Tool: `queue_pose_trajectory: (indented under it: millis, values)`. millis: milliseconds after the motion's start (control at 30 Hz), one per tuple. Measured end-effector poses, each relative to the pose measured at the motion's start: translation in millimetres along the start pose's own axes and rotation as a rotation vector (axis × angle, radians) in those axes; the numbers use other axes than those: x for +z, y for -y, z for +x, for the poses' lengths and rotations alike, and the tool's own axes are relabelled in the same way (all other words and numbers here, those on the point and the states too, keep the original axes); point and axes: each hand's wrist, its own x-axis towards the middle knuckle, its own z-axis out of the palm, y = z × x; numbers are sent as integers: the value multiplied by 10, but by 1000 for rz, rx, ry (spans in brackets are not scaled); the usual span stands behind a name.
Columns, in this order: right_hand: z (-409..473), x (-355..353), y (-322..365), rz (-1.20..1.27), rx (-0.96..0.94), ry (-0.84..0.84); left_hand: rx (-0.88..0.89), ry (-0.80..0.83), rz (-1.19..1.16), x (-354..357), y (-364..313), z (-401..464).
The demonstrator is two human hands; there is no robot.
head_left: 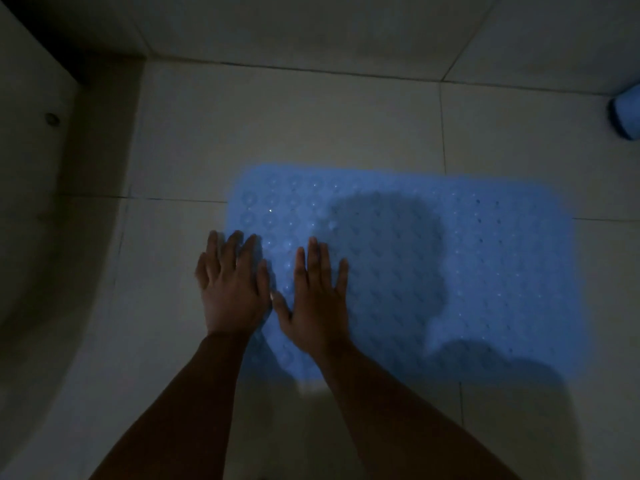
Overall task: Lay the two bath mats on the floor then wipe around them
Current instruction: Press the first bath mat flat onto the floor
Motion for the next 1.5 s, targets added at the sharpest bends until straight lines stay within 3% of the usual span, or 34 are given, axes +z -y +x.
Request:
queue_pose_trajectory:
  millis: [200, 433, 500, 567, 667, 800, 967, 1100, 1500]
  values:
    - [7, 79, -44, -16, -14, 4, 31, 21, 46, 123, 27, 19]
    - [54, -89, -73, 74, -40, 183, -11, 1, 51, -135, -7, -97]
    - [128, -226, -146, 129, -59, 264, -35, 1, 65, -215, -23, -118]
    - [233, -484, -285, 351, -47, 290, -58, 23, 65, -237, -135, -158]
    - [425, -920, -610, 647, 32, 95, 0, 65, 20, -156, -517, -218]
    - [430, -1193, -1124, 597, 108, -100, 191, 160, -39, 125, -1133, -251]
    - [212, -1020, -1637, 494, 90, -265, 334, 260, 40, 599, -1610, -320]
    - [40, -823, -1793, 463, 62, -290, 342, 280, 202, 732, -1606, -362]
    - [-227, -558, -1960, 375, -2, -340, 355, 319, 222, 695, -1677, -323]
